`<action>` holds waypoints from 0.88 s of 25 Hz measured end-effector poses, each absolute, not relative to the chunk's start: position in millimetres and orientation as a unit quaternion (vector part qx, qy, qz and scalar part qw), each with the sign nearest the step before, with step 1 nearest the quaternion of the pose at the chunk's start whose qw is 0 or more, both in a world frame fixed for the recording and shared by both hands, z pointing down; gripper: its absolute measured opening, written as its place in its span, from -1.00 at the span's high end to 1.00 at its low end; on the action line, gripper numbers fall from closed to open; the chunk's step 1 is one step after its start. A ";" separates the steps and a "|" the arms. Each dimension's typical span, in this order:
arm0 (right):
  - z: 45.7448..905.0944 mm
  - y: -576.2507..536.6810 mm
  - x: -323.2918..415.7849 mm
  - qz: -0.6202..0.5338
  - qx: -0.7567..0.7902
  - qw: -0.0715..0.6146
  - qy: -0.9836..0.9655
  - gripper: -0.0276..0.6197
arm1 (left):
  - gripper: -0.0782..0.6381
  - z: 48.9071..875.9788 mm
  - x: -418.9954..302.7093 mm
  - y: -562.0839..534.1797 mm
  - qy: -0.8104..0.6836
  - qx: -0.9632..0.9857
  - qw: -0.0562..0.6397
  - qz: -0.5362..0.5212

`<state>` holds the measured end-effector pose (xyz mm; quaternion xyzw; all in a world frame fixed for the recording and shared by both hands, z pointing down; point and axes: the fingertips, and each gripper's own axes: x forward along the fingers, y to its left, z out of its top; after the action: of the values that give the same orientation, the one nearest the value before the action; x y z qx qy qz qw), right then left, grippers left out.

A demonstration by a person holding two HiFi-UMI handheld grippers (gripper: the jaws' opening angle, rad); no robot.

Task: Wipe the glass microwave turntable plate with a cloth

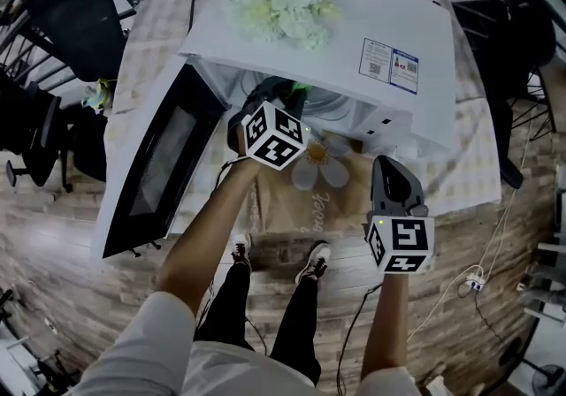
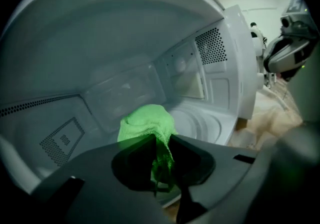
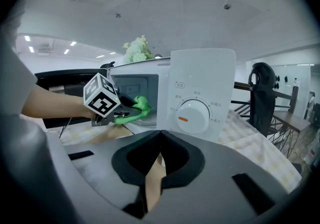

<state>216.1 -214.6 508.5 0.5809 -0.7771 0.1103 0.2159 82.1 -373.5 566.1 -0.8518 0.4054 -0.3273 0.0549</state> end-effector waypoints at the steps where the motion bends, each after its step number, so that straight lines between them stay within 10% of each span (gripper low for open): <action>1: 508.1 -215.0 214.9 0.110 0.580 0.216 -0.778 0.87 | 0.53 565.9 88.7 -367.6 0.395 -0.859 0.048 -0.322; 11: 507.5 -213.9 209.5 0.109 0.576 0.222 -0.779 0.87 | 0.53 553.8 138.8 -322.9 0.291 -0.928 -0.044 -0.229; 22: 508.9 -209.8 217.7 0.109 0.579 0.227 -0.776 0.87 | 0.52 554.7 29.6 -442.6 0.547 -0.776 0.046 -0.311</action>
<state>217.7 -209.8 508.9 0.5787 -0.7758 0.1088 0.2266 29.6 -442.6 554.7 -0.7762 0.5466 -0.3109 0.0459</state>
